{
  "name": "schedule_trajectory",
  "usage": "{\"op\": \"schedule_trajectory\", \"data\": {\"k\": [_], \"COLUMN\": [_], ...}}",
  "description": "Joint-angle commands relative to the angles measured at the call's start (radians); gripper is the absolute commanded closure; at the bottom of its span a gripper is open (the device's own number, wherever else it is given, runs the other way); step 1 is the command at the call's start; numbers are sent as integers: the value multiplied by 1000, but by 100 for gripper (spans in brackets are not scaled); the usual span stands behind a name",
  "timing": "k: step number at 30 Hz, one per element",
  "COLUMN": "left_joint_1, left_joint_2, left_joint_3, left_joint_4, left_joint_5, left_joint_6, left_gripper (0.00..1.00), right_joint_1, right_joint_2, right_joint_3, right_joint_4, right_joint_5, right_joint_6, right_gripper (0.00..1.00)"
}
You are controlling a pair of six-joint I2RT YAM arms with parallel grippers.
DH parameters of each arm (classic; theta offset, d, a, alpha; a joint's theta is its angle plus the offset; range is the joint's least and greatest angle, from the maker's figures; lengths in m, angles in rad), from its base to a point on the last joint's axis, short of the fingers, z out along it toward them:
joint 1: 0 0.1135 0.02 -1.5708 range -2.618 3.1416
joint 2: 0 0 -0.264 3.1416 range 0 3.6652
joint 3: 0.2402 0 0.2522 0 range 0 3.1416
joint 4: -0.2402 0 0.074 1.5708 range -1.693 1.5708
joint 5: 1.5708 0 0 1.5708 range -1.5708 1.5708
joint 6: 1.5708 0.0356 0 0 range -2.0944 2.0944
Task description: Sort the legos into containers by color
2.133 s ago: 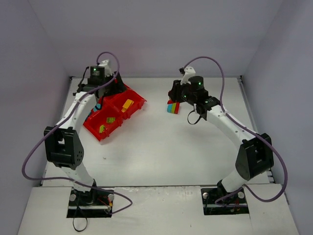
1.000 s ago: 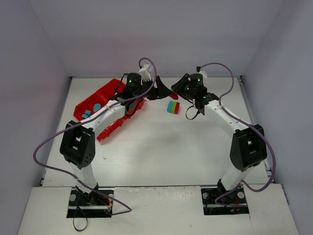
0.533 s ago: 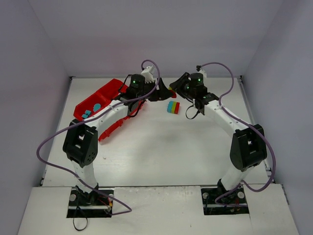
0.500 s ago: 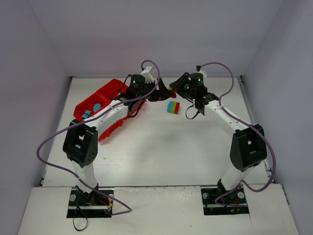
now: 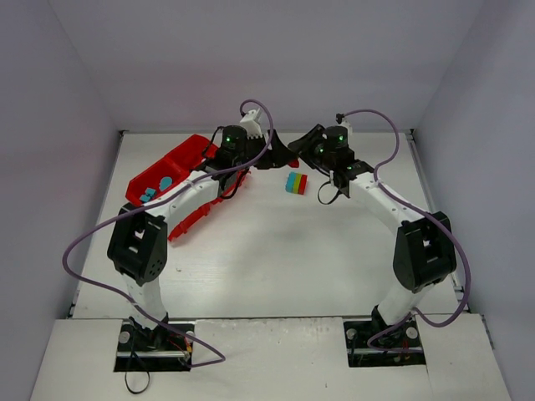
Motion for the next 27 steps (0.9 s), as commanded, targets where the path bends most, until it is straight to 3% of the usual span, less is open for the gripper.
{"op": "schedule_trajectory", "data": {"k": [1,14,16,18,21,27], "left_joint_1": [-10,-33,-35,-35,-36,-38], "left_joint_2": [-15,-12,-13,-13,-15,-30], "left_joint_3": [15,2,-4,-7,-10,-38], "left_joint_4": [133,101,101,105,110,124], "left_joint_5": [-20,-78,-86,-86,-83,-69], "left_joint_6": [5,80,85,85,86,88], "left_gripper": [39,48,53,70,85,94], "right_joint_1": [-7,-5,-5,-5,-4,-5], "right_joint_2": [-58,-63,-63,-64,-64,-64], "right_joint_3": [-6,-29,-31,-32,-40,-46], "right_joint_4": [102,135,141,143,151,157], "right_joint_5": [-21,-50,-51,-53,-53,-47], "right_joint_6": [48,99,105,107,113,119], "right_gripper": [100,100,100,100,100,100]}}
